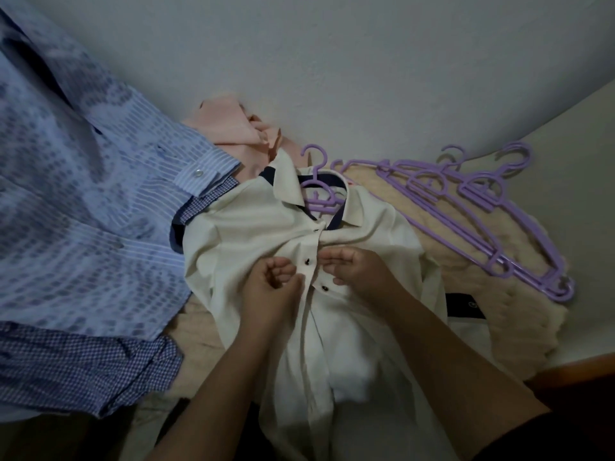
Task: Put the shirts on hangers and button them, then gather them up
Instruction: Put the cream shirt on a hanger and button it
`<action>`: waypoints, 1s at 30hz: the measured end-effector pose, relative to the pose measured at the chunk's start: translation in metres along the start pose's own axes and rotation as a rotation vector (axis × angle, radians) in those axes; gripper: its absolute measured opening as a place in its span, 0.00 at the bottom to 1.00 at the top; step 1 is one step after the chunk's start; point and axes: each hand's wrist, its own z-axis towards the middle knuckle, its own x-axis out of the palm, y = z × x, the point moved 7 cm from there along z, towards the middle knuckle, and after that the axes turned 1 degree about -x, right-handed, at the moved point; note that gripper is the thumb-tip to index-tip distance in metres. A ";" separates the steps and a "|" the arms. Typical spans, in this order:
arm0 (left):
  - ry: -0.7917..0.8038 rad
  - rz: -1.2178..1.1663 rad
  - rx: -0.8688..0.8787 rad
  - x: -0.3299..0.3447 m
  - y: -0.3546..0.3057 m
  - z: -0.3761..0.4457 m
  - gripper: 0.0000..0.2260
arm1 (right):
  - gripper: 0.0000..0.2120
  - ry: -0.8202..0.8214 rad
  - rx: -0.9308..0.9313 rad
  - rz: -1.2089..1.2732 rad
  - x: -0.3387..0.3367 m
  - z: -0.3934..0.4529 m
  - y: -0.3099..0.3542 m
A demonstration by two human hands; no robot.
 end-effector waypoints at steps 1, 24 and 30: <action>-0.014 0.029 0.020 -0.002 0.001 -0.010 0.11 | 0.13 -0.029 0.007 -0.003 -0.004 -0.005 -0.002; -0.016 0.166 -0.122 -0.009 0.028 -0.078 0.10 | 0.08 -0.275 0.057 -0.173 0.026 -0.069 -0.043; -0.052 0.052 -0.215 -0.006 0.025 -0.081 0.08 | 0.09 -0.379 0.029 -0.075 0.018 -0.079 -0.032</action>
